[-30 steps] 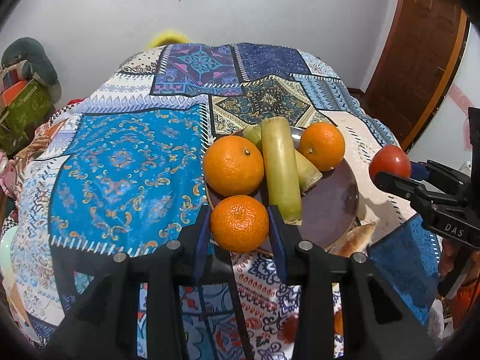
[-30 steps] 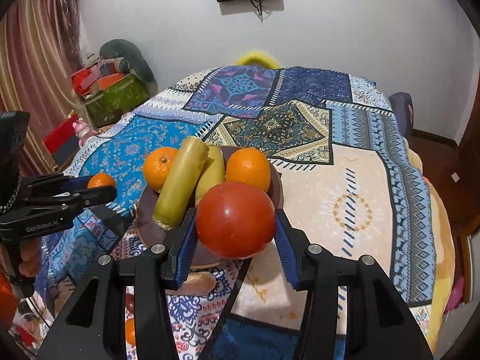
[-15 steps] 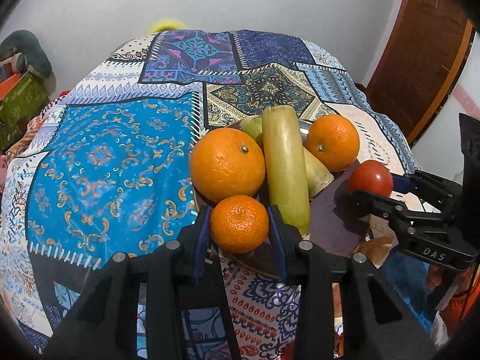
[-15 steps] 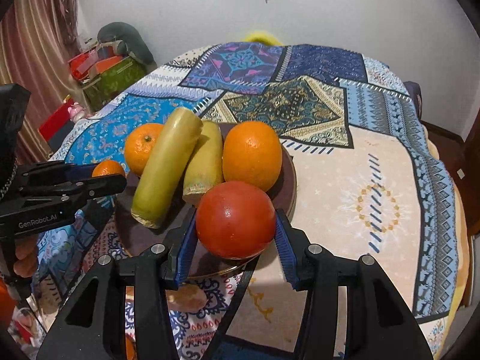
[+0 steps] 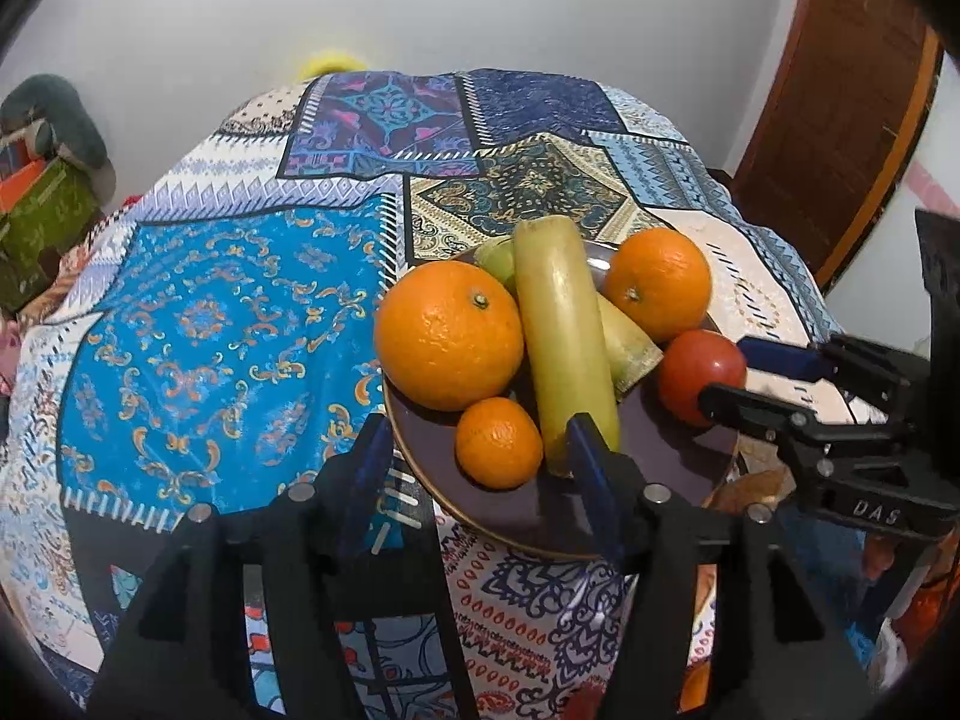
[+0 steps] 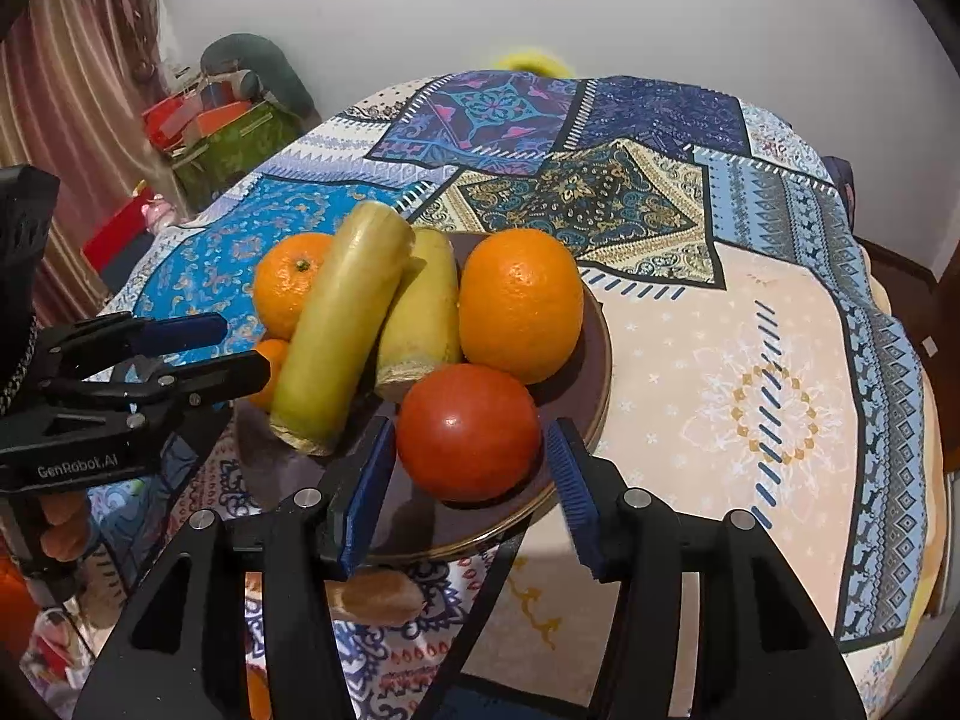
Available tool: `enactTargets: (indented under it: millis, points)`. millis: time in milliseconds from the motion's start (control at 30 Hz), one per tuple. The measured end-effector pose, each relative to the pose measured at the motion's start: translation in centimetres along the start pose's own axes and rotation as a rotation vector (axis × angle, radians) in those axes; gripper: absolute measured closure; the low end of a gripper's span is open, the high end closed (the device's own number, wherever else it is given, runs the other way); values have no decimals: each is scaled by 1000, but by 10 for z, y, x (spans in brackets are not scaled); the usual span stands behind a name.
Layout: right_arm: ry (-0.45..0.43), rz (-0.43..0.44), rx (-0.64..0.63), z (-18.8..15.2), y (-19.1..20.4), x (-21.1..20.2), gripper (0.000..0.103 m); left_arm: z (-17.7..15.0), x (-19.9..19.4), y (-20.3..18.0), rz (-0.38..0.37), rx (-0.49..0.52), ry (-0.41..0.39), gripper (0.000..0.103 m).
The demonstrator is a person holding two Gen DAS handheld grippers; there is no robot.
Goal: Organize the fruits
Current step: 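Open both tools and withdraw them from the plate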
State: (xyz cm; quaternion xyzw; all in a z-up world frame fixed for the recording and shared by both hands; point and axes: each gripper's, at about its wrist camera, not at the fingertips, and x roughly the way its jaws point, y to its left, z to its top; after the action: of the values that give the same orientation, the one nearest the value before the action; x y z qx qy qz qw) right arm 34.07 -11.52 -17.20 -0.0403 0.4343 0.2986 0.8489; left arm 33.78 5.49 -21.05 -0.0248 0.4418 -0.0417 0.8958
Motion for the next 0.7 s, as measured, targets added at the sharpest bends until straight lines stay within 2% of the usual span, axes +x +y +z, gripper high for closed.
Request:
enactTargets:
  millis: [133,267,367,433,500,567,667,700]
  points:
    - [-17,-5,6,0,2,-11,53,-5,-12,0,-6,3,-4,43]
    - [-35,-16,17,-5,4,-26,40,-17,-21,3,2,9,9,43]
    - [-33,-13,14,-12,7,-36,35,-29,-28,8,21,12,27,43]
    - [-26,-4,9,-18,13,-42,28,-37,-33,12,25,4,35,43]
    - [-21,2,7,-24,18,-45,16,-45,-38,16,30,-3,44,43]
    - [-20,7,5,-30,25,-47,13,-52,-44,20,39,-9,47,43]
    - [-5,4,4,-36,36,-45,1,-63,-53,27,45,-22,55,43]
    - [-1,5,5,-38,41,-44,0,-65,-55,28,47,-24,56,43]
